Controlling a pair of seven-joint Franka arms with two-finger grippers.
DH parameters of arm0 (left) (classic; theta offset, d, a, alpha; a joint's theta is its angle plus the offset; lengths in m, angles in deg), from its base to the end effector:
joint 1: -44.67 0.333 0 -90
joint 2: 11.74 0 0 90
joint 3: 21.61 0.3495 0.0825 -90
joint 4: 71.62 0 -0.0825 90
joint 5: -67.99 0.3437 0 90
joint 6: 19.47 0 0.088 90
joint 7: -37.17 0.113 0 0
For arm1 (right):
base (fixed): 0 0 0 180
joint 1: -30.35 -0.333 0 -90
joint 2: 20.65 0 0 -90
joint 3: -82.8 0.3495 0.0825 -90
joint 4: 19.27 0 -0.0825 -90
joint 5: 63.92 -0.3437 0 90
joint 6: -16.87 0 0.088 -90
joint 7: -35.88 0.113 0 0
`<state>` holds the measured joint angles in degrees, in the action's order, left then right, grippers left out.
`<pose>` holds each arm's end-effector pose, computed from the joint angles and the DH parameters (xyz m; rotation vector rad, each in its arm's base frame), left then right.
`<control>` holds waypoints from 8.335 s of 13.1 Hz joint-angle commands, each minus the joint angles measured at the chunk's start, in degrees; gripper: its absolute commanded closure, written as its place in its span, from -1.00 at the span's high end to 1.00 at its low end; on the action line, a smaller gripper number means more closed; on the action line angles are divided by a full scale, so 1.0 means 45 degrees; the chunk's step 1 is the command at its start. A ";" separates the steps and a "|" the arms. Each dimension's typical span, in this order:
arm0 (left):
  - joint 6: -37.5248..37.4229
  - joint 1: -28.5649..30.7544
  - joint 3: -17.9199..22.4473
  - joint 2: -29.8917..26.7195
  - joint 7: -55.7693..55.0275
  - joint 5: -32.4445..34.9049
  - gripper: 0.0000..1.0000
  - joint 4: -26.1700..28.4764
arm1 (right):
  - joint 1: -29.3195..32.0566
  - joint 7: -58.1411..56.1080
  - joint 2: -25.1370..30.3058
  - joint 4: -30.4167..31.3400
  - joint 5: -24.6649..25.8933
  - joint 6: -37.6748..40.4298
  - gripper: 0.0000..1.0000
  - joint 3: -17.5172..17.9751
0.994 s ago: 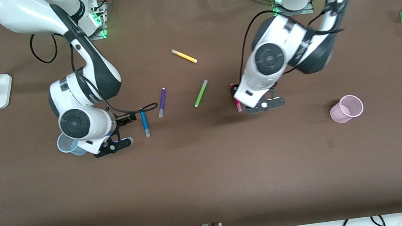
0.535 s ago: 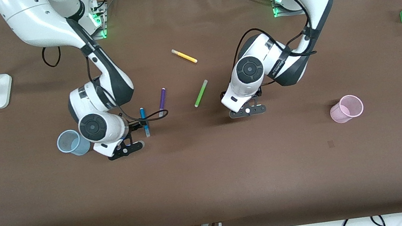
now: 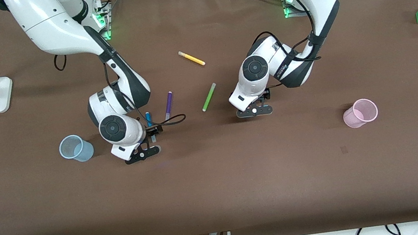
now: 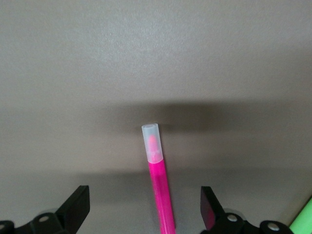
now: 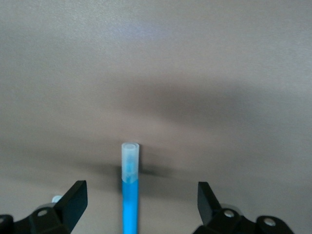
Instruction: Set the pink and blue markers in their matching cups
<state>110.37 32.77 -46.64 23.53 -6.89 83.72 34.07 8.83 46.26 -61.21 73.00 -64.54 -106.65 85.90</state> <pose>0.5150 -0.3441 0.2571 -3.0971 0.0167 0.1951 0.6082 0.2731 0.2465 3.1037 0.3612 -0.2624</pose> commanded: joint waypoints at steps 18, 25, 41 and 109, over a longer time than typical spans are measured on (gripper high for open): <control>0.2008 0.0476 0.0036 0.0619 -0.0716 0.1034 -0.79 0.0771 | -0.0159 0.0447 -0.0419 0.0178 -0.0195 -0.1164 -0.41 -0.0026; -0.1323 0.2173 -0.0567 -0.1332 -0.0521 -0.1364 -1.00 -0.0123 | -0.0179 0.0135 -0.0225 0.0021 -0.0098 -0.1047 -0.90 -0.0045; -0.8616 1.0512 -0.0882 -0.0613 0.3341 -1.0253 -1.00 -0.4132 | 0.2064 -1.3448 0.3584 -0.0154 -0.2125 0.2918 -0.88 -0.0241; -1.1019 0.5309 -0.1575 -0.5279 0.4692 -0.1056 1.00 -0.5811 | 0.4353 -0.0099 0.9698 0.0158 0.0371 0.9597 1.00 -0.0358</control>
<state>61.25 60.49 -57.99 0.63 11.58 78.37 8.56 28.13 45.39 -19.53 71.36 -63.84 -62.42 84.13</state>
